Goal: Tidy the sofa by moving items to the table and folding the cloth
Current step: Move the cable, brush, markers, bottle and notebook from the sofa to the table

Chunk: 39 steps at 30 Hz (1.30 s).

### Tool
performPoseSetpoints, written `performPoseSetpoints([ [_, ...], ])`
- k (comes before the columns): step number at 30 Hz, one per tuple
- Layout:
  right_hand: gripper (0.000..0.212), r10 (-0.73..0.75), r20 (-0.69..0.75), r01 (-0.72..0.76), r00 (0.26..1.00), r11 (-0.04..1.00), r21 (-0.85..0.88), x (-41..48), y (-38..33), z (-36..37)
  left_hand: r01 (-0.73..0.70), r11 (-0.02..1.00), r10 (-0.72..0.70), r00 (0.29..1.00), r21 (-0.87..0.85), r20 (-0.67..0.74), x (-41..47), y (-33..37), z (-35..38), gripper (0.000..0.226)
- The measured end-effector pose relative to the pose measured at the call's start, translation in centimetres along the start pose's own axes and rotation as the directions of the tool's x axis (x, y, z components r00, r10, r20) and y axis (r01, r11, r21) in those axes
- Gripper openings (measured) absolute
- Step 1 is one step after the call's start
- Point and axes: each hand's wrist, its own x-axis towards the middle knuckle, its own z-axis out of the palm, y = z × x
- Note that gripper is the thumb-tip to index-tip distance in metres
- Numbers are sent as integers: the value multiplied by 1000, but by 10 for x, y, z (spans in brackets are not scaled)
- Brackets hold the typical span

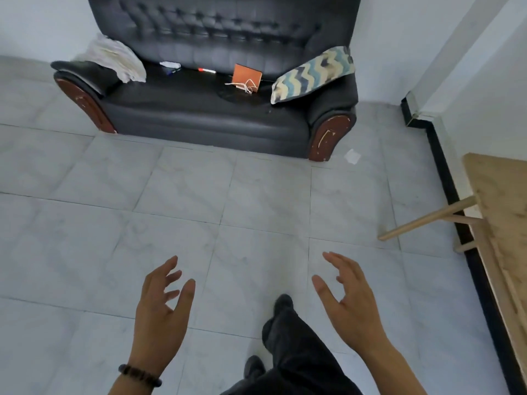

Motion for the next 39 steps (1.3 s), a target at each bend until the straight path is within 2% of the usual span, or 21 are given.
performPoseSetpoints([
  [6,46,44,49,-48,998,995,87,130,-37,64,65,998,-63,996,26,-56,138,-7,-1,44],
  [10,49,64,104,-75,992,991,112,237,-89,94,107,994,-103,988,26,-119,235,11,-28,43],
  [15,51,-55,216,44,975,997,57,360,-167,131,154,988,-151,958,-6,-243,338,34,-69,40],
  [19,50,-116,297,110,948,993,38,442,-225,163,211,976,-215,921,-48,-325,411,31,-87,54],
  [22,48,-156,347,167,925,986,-2,512,-263,203,237,964,-265,888,-119,-375,479,13,-95,42],
  [26,50,-188,360,224,914,973,-61,610,-311,264,268,950,-309,880,-159,-360,589,-14,-113,47],
  [29,52,-181,327,220,928,972,-86,680,-359,294,263,955,-293,901,-135,-321,681,-17,-140,48],
  [32,52,-172,274,202,946,976,-86,737,-405,313,207,975,-220,940,-80,-261,774,0,-171,47],
  [39,49,-23,120,23,992,1000,2,860,-464,371,100,993,-94,990,60,-105,985,16,-200,43],
])
